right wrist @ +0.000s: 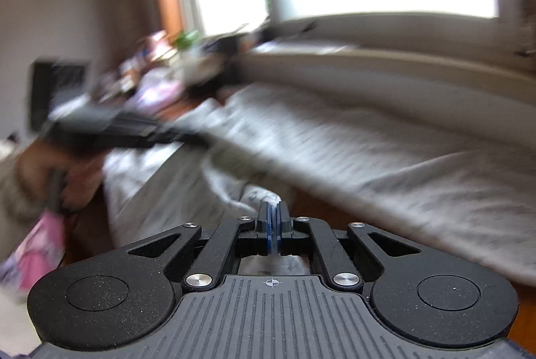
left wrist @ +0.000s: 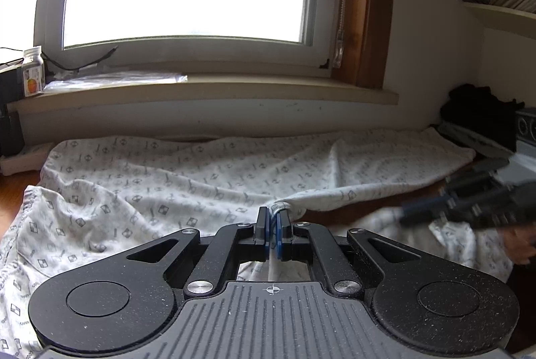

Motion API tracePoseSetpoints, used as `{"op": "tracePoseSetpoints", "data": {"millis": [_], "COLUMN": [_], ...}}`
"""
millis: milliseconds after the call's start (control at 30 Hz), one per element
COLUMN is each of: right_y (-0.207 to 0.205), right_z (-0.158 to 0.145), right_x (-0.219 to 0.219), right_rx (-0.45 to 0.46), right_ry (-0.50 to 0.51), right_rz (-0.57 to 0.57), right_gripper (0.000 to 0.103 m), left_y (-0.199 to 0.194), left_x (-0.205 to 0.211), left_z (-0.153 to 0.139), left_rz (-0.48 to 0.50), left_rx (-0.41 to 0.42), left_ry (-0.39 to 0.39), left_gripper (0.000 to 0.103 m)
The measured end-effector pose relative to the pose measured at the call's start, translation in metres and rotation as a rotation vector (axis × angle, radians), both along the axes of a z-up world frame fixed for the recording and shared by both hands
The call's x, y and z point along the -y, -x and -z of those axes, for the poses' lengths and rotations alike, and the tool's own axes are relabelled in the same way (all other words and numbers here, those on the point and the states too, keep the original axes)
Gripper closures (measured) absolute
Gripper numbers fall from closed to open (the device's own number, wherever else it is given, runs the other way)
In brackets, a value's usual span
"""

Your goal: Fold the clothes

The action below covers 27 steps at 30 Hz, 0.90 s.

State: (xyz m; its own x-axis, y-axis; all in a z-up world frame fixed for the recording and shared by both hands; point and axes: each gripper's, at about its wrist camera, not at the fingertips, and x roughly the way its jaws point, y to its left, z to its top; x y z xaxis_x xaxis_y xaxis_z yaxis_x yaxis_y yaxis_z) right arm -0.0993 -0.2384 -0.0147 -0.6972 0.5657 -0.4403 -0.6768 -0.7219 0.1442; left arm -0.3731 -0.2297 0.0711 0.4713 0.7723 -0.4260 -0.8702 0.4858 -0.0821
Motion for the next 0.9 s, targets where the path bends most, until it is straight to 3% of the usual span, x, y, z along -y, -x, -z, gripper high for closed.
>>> {"op": "tracePoseSetpoints", "data": {"millis": [267,433,533,700,767,900], "right_y": [-0.005,-0.056,-0.090,-0.134,-0.148,-0.178], "right_z": [0.013,0.014,0.017,0.021,0.021,0.022], "right_x": [-0.007,0.008,0.016,0.030,0.035,0.045], "right_rx": [0.095,0.105,0.116,0.135,0.127,0.113], "right_ry": [0.011,0.011,0.022,0.015,0.007,-0.009], "right_rz": [0.077,0.180,0.254,0.373,0.418,0.507], "right_gripper": [0.091,0.080,0.079,0.077,0.077,0.077], "left_y": [-0.014,-0.032,-0.042,-0.070,-0.079,-0.088], "left_x": [0.004,0.012,0.016,0.010,0.006,-0.001], "left_z": [-0.005,-0.010,-0.014,0.005,0.015,0.028], "left_rz": [0.044,0.110,0.150,0.238,0.262,0.265], "left_rx": [-0.013,-0.031,-0.042,-0.108,-0.140,-0.224], "left_ry": [0.009,-0.007,-0.017,0.039,0.056,0.060], "left_gripper": [0.092,0.086,0.086,0.085,0.071,0.069]}}
